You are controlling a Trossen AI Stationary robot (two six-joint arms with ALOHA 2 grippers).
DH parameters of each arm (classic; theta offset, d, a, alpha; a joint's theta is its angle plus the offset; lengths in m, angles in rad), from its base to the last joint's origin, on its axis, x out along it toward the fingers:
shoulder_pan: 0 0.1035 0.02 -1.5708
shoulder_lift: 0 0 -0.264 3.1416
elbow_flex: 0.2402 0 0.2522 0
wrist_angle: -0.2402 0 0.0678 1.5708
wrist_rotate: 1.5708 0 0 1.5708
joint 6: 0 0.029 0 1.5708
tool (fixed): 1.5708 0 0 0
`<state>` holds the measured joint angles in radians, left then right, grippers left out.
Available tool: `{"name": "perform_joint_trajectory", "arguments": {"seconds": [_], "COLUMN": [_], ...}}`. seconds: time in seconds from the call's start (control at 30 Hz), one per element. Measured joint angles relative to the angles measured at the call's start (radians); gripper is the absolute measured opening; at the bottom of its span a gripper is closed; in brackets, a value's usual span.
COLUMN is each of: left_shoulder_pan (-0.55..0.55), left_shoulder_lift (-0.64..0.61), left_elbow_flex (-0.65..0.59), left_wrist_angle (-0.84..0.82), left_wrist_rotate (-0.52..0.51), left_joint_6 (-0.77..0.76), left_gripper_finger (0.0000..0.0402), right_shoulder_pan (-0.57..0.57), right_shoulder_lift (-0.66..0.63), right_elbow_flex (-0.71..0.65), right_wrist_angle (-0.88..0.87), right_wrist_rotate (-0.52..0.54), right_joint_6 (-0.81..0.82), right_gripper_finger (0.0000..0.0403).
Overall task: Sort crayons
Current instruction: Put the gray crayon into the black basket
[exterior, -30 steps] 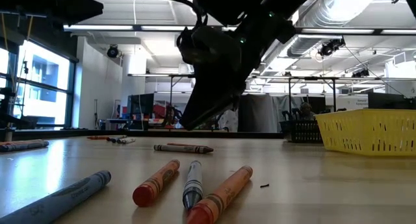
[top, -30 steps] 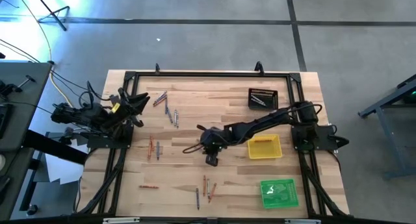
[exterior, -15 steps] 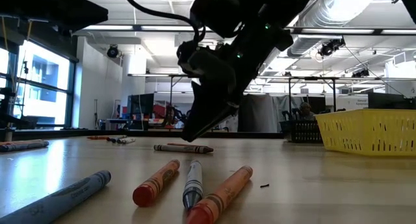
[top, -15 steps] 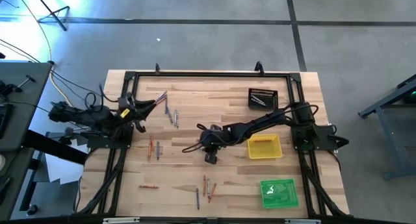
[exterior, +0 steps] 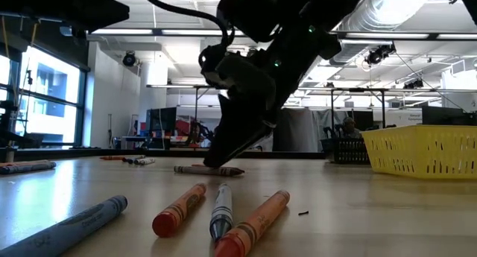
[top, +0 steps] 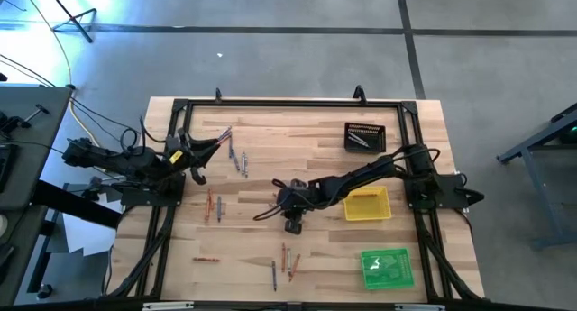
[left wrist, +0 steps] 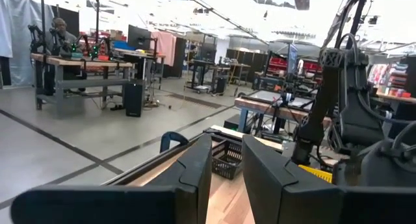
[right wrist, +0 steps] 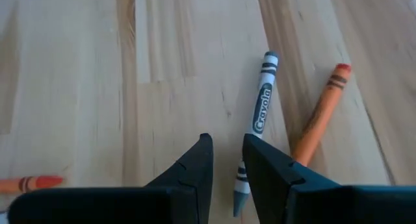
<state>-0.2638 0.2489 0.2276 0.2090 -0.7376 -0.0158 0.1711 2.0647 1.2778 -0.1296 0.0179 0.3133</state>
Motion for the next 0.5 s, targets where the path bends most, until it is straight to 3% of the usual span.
{"name": "perform_joint_trajectory", "arguments": {"seconds": [0.5], "left_shoulder_pan": [0.000], "left_shoulder_lift": [0.000], "left_elbow_flex": [0.000], "left_wrist_angle": [-0.001], "left_wrist_rotate": [0.001], "left_joint_6": [0.002], "left_gripper_finger": [0.0074], "right_shoulder_pan": [0.000], "right_shoulder_lift": [0.025], "right_elbow_flex": [0.000], "right_wrist_angle": [0.024], "right_wrist_rotate": [0.003], "right_joint_6": [0.000], "right_gripper_finger": [0.0083]}}
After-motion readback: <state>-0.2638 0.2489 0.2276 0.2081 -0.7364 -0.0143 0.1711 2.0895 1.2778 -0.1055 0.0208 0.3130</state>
